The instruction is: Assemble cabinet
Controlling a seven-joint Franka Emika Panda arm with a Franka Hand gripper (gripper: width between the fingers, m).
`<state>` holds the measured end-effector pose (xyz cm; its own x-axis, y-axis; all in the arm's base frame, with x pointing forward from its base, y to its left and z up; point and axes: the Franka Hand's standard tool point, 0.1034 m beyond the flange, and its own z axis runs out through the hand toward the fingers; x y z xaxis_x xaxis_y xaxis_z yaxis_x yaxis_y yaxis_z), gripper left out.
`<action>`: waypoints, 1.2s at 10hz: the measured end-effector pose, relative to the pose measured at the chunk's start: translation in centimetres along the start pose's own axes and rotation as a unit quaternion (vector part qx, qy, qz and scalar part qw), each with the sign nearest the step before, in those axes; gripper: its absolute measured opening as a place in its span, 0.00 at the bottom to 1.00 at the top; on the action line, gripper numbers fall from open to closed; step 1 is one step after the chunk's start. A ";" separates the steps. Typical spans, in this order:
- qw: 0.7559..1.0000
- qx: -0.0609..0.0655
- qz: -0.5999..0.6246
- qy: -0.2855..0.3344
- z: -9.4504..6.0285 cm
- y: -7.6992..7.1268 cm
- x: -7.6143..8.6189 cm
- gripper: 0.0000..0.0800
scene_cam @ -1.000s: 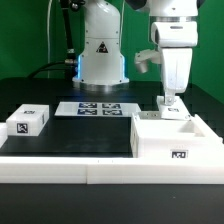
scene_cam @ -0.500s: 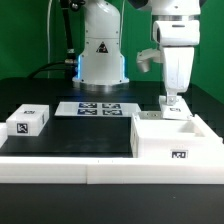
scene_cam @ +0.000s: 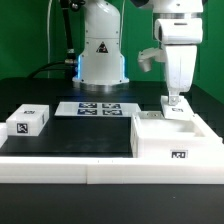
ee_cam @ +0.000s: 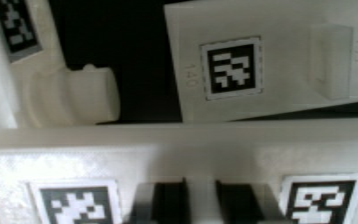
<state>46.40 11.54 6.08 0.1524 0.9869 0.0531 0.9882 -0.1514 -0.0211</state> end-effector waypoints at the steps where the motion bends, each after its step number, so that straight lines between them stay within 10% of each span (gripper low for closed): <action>1: 1.000 0.001 0.000 0.000 0.1 -0.1 0.0 0.09; 12: 0.999 -0.020 -0.023 0.012 0.3 4.5 -0.2 0.09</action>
Offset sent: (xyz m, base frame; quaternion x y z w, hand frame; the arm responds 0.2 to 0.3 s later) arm 0.0000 0.0000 0.0000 0.0000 0.0000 0.0000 1.0000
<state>50.81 10.72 5.67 0.1068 0.9912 0.0780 0.9938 -0.1088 0.0221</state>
